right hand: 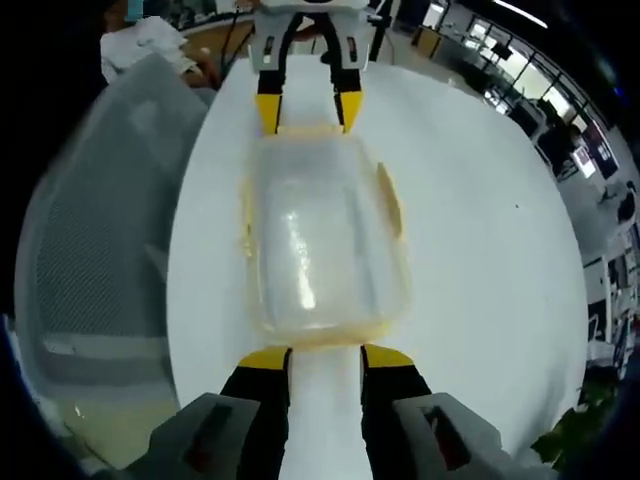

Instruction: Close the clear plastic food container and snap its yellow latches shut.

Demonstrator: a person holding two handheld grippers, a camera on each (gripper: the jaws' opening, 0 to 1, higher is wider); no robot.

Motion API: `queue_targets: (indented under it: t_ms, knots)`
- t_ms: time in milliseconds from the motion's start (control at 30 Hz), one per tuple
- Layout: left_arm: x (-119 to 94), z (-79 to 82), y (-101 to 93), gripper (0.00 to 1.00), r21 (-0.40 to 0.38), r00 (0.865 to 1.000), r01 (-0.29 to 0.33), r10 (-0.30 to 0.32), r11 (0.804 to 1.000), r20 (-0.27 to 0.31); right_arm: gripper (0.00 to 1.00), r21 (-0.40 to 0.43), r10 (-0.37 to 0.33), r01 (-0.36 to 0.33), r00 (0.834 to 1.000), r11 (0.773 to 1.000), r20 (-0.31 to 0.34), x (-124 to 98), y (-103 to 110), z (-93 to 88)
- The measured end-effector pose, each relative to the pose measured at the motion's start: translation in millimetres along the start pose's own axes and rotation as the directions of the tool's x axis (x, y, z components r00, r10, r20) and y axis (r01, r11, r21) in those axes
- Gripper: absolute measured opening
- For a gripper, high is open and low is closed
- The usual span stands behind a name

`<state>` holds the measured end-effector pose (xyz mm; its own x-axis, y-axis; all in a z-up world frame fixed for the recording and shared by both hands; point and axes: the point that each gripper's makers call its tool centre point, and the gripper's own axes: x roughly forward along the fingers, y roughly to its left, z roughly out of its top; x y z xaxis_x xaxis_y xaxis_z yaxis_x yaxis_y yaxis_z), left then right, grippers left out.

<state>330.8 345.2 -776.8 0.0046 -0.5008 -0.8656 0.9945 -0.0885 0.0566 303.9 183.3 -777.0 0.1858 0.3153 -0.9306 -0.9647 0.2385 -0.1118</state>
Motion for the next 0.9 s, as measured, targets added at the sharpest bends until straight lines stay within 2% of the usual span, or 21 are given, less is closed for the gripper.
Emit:
queue_targets:
  t_ms: [433,567,900]
  knots:
    - [1,-5.1,-3.2,0.40,0.011,1.000,0.007,-0.007,1.000,-0.017,0.27,0.045,-0.002,0.001,1.000,0.999,0.023,-4,-1,-0.4]
    - [-1,-8.6,-1.1,0.40,0.005,1.000,-0.009,0.009,1.000,-0.017,0.28,0.063,-0.012,0.010,0.999,0.998,0.032,-6,-1,-0.9]
    - [-15,-9.8,1.4,0.40,-0.120,0.998,-0.057,0.059,0.991,0.010,0.30,0.128,-0.025,0.014,0.997,0.992,0.078,-10,-3,1.0]
